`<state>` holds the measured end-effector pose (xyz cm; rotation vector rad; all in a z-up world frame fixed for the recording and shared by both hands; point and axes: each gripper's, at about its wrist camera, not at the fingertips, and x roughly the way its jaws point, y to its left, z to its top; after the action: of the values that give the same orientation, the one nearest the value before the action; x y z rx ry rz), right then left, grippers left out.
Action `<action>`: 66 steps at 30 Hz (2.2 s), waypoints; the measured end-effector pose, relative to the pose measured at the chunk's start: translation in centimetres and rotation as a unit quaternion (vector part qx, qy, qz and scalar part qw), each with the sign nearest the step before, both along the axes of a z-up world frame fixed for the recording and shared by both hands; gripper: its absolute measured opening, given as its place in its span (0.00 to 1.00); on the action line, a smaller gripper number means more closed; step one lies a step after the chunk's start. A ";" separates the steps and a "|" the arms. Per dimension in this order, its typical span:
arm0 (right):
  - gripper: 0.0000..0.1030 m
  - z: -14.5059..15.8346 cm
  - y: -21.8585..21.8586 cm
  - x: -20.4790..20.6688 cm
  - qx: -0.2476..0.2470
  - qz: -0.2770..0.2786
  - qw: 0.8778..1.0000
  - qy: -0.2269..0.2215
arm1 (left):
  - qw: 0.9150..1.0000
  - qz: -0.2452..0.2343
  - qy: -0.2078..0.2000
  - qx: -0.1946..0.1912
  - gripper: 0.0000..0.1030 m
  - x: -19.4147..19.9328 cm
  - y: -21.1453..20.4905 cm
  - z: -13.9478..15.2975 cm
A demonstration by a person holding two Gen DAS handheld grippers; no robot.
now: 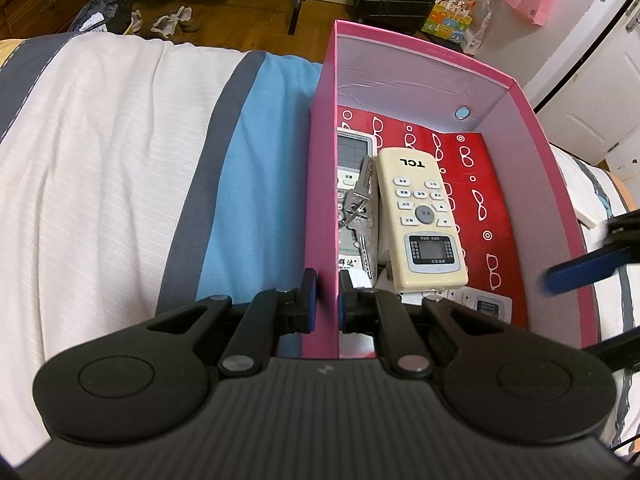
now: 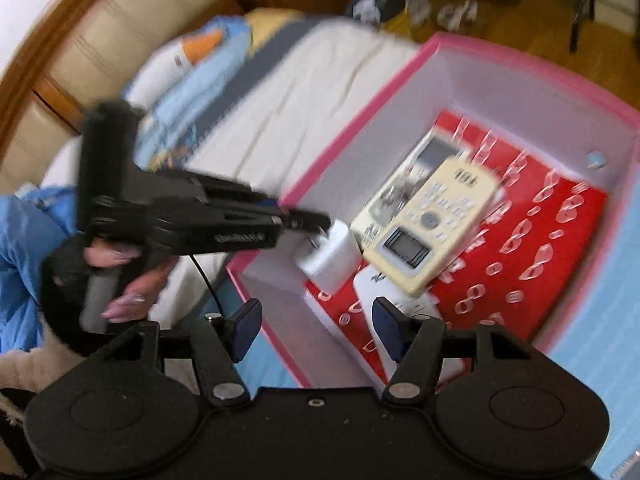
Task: Organize rigid objects
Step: 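Carry the white charger into the pink box and open the right gripper, then grasp the long white remote on the bed with the right gripper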
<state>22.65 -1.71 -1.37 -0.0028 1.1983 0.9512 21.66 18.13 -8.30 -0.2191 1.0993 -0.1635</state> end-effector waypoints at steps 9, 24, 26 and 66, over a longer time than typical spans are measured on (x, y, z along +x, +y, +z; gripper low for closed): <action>0.73 3.4 -8.6 -4.0 -0.035 -0.064 0.988 -0.139 | 1.000 0.001 0.000 0.013 0.08 0.0 -0.5 0.0; 0.69 -0.6 -17.4 -3.6 -0.170 -0.134 0.954 -0.209 | 1.000 -0.002 0.004 0.022 0.07 0.2 -0.7 0.0; 0.66 -1.9 -18.1 -2.9 -0.207 -0.126 0.941 -0.237 | 1.000 -0.002 0.005 0.023 0.07 0.2 -0.7 0.0; 0.62 -9.5 -22.8 8.1 -0.294 -0.106 0.932 -0.184 | 1.000 -0.005 0.007 0.027 0.07 0.6 -0.9 -0.1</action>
<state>30.80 -24.48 -10.83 -0.5008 1.0641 0.3520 22.24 17.25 -8.36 -0.1667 1.1180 -0.1417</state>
